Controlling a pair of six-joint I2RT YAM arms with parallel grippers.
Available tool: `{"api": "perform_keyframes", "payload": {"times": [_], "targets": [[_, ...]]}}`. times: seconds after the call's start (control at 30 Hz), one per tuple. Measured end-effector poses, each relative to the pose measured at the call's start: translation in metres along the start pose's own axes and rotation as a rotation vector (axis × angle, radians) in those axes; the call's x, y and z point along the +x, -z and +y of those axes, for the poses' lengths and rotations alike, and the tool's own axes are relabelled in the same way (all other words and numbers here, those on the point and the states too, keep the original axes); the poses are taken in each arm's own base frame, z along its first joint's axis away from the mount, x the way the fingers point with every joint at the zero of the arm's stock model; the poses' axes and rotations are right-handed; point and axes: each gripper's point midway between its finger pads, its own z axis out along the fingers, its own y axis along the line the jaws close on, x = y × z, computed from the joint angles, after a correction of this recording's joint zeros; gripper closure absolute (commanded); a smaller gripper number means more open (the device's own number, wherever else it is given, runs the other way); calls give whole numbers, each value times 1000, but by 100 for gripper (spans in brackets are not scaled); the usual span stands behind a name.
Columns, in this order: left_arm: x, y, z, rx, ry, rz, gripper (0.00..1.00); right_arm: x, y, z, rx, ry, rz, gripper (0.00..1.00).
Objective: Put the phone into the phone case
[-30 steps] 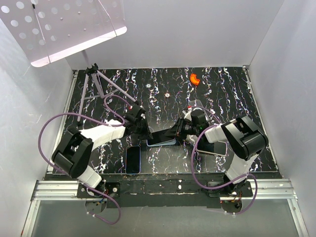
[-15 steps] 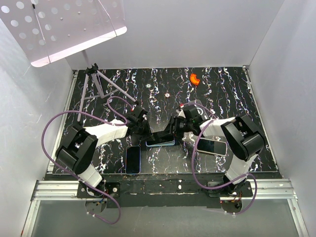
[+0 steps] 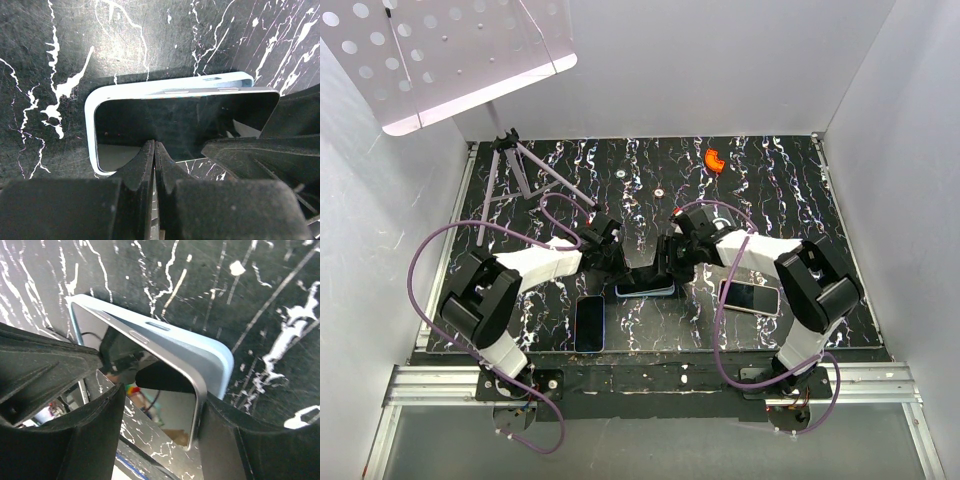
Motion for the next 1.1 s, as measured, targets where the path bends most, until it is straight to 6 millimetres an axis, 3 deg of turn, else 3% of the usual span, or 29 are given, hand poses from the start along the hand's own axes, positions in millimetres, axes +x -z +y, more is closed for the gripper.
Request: {"api": "perform_keyframes", "payload": {"times": [0.23, 0.73, 1.1], "targets": [[1, -3, 2, -8, 9, 7, 100, 4, 7, -12, 111, 34, 19, 36], [2, -2, 2, -17, -14, 17, 100, 9, 2, -9, 261, 120, 51, 37], [17, -2, -7, -1, -68, 43, 100, 13, 0, -8, 314, 121, 106, 37]]}}
